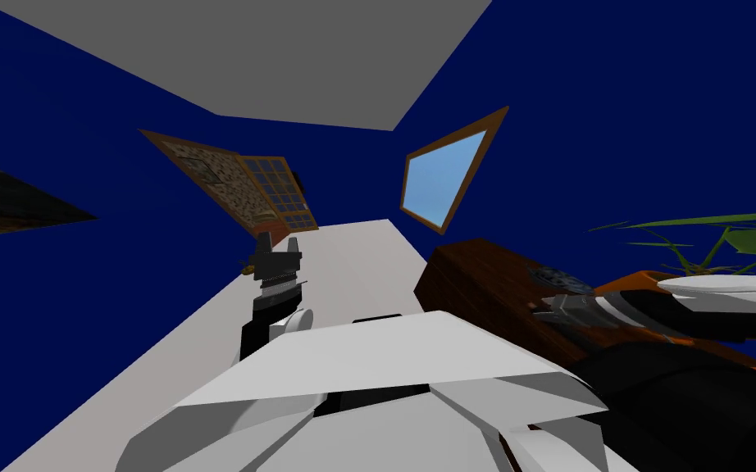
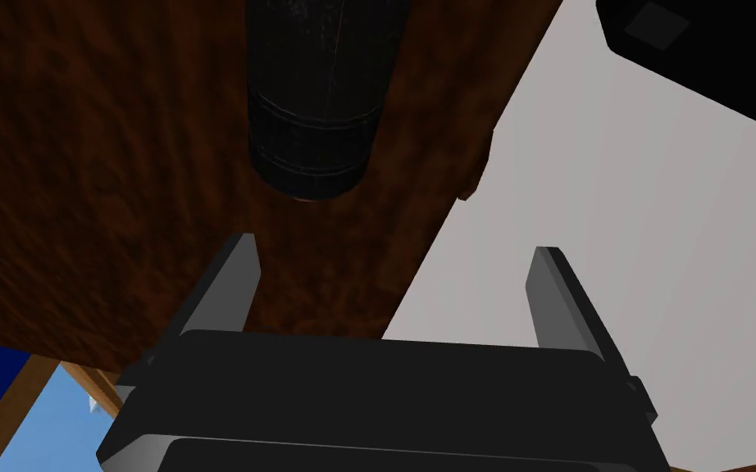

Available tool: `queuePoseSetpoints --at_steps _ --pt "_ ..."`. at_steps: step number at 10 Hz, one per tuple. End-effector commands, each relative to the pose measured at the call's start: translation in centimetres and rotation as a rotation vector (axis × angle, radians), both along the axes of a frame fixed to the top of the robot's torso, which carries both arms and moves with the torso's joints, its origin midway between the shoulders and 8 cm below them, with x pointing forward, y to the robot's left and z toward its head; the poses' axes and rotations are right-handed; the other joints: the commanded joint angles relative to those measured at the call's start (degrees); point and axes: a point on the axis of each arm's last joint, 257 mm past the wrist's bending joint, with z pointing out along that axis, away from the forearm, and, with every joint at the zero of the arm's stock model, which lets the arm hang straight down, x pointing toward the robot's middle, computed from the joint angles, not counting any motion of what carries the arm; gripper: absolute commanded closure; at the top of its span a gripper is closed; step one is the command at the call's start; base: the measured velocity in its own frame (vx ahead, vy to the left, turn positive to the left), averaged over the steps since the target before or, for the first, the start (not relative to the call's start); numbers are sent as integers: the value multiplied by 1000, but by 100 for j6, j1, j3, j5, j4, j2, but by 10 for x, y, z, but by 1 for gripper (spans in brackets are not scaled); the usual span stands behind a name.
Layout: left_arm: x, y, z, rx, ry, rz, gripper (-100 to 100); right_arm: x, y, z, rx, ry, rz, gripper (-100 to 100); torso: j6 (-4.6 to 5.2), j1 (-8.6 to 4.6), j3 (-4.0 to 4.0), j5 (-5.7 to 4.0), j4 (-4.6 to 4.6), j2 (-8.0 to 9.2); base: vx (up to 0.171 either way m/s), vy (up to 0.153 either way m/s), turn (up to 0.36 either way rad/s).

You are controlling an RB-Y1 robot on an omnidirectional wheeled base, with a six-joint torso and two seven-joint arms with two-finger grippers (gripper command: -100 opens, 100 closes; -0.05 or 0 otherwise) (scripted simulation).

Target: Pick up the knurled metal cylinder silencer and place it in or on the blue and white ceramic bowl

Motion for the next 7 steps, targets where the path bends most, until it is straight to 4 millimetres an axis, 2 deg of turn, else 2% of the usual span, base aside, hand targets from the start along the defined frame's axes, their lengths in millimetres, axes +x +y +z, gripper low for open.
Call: queuePoseSetpoints --at_steps 1,3,4,7 --pt "0 0 0 0 0 0 0 -8 0 0 -5 14 -6 -100 0 0 0 0 0 0 15 -22 5" --pt "0 0 0 0 0 0 0 -53 -11 -4 -25 112 -48 -100 2 9 7 3 3 11 39 -61 43" --pt "0 0 0 0 0 0 0 -53 -11 -4 -25 112 -48 -100 3 -6 5 -1 2 7 45 -77 24" --pt "0 0 0 0 0 0 0 -113 -9 -18 -7 224 -111 -100 2 -2 5 -2 2 9 38 -66 36"
